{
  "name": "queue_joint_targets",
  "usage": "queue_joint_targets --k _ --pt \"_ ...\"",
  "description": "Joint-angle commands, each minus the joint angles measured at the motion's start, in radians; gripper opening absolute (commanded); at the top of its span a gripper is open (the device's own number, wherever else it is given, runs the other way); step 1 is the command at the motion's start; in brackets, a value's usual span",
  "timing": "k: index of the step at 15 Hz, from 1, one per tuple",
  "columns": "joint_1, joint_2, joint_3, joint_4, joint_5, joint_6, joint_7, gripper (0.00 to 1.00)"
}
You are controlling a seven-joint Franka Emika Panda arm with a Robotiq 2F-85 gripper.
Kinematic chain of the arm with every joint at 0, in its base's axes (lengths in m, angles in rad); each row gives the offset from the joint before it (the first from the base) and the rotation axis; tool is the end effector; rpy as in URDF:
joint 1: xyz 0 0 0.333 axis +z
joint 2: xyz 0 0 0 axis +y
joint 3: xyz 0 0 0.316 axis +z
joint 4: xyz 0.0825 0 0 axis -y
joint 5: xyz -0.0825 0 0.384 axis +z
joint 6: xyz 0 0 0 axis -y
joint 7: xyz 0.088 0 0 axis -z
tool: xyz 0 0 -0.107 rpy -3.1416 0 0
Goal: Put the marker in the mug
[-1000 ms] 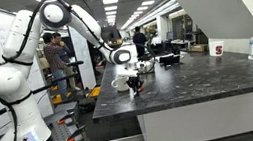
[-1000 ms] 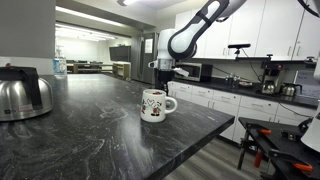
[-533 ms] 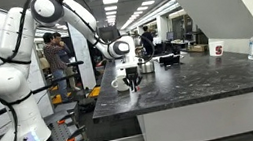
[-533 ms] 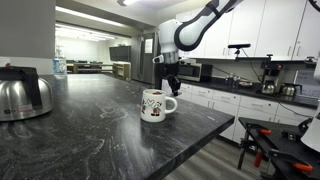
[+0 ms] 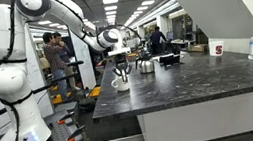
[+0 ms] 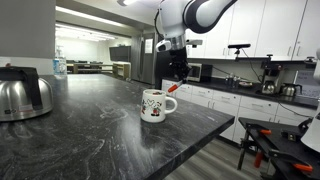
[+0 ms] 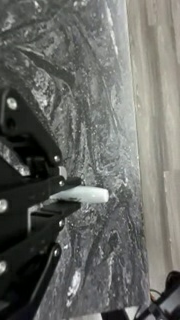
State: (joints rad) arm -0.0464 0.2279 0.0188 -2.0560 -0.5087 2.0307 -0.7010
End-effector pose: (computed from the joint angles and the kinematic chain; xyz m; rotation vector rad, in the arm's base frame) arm 0.5583 -0.0433 0.3131 2.4719 1.2891 -0.5396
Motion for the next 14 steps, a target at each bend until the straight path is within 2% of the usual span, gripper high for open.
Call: queue_joint_targets --k 1,4,8,14 --pt "0.046 -0.074 0.016 -0.056 -0.135 -0.045 -0.030 0.05" --pt "0.069 -0.135 0.035 -0.101 -0.191 -0.053 -0.045 0.05" --pt "0.097 -0.165 0.057 -0.125 -0.198 -0.011 -0.037 0.05" --pt "0.147 -0.095 0.092 -0.078 -0.301 -0.002 -0.009 0.05"
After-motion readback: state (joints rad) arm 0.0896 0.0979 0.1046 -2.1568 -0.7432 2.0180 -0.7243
